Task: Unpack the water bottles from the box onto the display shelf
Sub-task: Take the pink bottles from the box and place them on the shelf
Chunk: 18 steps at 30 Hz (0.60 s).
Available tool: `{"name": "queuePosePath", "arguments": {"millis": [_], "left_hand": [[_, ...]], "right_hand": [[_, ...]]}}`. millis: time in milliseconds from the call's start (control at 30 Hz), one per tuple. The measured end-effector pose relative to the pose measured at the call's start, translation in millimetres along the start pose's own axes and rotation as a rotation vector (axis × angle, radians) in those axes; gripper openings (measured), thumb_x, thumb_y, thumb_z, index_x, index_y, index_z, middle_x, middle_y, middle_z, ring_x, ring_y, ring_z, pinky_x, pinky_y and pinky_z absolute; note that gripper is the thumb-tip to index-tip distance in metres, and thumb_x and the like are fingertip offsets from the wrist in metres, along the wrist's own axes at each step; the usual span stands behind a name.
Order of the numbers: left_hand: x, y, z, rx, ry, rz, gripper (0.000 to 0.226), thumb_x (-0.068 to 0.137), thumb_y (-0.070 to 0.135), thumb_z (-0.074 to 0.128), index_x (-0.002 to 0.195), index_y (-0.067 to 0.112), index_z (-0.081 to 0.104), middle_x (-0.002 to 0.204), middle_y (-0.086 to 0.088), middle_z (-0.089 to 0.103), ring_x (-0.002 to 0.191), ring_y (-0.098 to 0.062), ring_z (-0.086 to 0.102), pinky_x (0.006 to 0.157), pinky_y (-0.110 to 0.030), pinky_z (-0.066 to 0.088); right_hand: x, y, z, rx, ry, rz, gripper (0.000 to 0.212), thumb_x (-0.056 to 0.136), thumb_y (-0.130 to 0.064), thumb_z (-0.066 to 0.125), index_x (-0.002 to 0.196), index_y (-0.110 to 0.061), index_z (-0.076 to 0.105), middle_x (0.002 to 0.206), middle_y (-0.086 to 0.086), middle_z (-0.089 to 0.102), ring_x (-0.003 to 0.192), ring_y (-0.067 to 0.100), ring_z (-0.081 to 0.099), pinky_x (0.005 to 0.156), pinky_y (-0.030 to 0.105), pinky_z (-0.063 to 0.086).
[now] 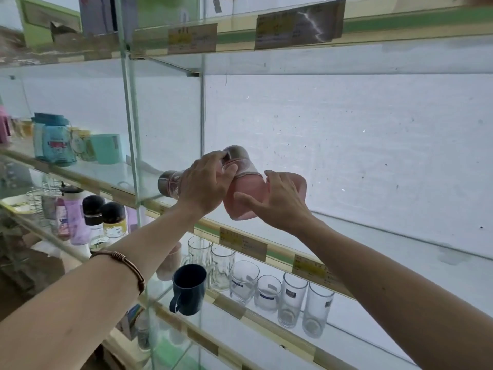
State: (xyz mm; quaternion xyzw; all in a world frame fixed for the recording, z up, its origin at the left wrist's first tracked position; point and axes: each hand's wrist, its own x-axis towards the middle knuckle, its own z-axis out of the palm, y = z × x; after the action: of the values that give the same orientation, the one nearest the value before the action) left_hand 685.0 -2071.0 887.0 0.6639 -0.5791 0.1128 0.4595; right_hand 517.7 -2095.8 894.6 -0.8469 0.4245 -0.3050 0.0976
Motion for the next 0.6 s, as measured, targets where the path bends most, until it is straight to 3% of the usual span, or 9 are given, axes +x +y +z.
{"name": "queuePosePath", "arguments": {"millis": [200,367,433,500,600], "left_hand": [[-24,17,-6,-0.019,0.033,0.041,0.046,0.085,0.046,0.041,0.116,0.017,0.059,0.122,-0.004,0.06,0.112,-0.024,0.055,0.101,-0.045,0.038],[-61,45,-18,-0.131,0.055,0.035,0.029,0.09,0.021,0.053,0.115,0.008,0.061,0.121,-0.011,0.058,0.115,-0.026,0.051,0.095,-0.023,0.03],[-83,60,-24,-0.204,0.044,0.012,0.027,0.092,0.015,0.054,0.117,0.008,0.059,0.123,-0.011,0.055,0.115,-0.024,0.052,0.099,-0.031,0.039],[-106,74,-30,-0.27,0.03,-0.036,0.025,0.093,0.015,0.053,0.117,0.01,0.059,0.118,-0.007,0.059,0.103,-0.016,0.057,0.088,-0.028,0.048],[-144,91,-37,-0.305,-0.024,-0.119,0.021,0.094,0.017,0.052,0.114,0.012,0.06,0.109,-0.001,0.064,0.093,-0.01,0.058,0.071,-0.01,0.043]], "right_hand": [[-26,-1,-24,-0.012,0.0,-0.004,0.084,0.079,-0.065,0.06,0.139,-0.012,0.034,0.138,0.007,0.038,0.128,0.024,0.036,0.099,0.039,0.038],[-68,-4,-54,0.017,-0.004,-0.037,0.064,0.083,-0.058,0.061,0.126,-0.013,0.044,0.126,0.001,0.042,0.117,0.018,0.041,0.087,0.033,0.04],[-87,-5,-66,0.035,0.006,-0.064,0.059,0.085,-0.056,0.059,0.126,-0.016,0.046,0.126,-0.001,0.042,0.116,0.015,0.042,0.088,0.03,0.038],[-105,-6,-74,0.05,0.006,-0.092,0.057,0.085,-0.056,0.059,0.126,-0.018,0.046,0.122,-0.003,0.041,0.112,0.012,0.042,0.087,0.029,0.038],[-132,-10,-80,0.041,-0.046,-0.12,0.065,0.085,-0.06,0.055,0.131,-0.017,0.045,0.128,-0.002,0.044,0.109,0.011,0.045,0.089,0.031,0.041]]}}
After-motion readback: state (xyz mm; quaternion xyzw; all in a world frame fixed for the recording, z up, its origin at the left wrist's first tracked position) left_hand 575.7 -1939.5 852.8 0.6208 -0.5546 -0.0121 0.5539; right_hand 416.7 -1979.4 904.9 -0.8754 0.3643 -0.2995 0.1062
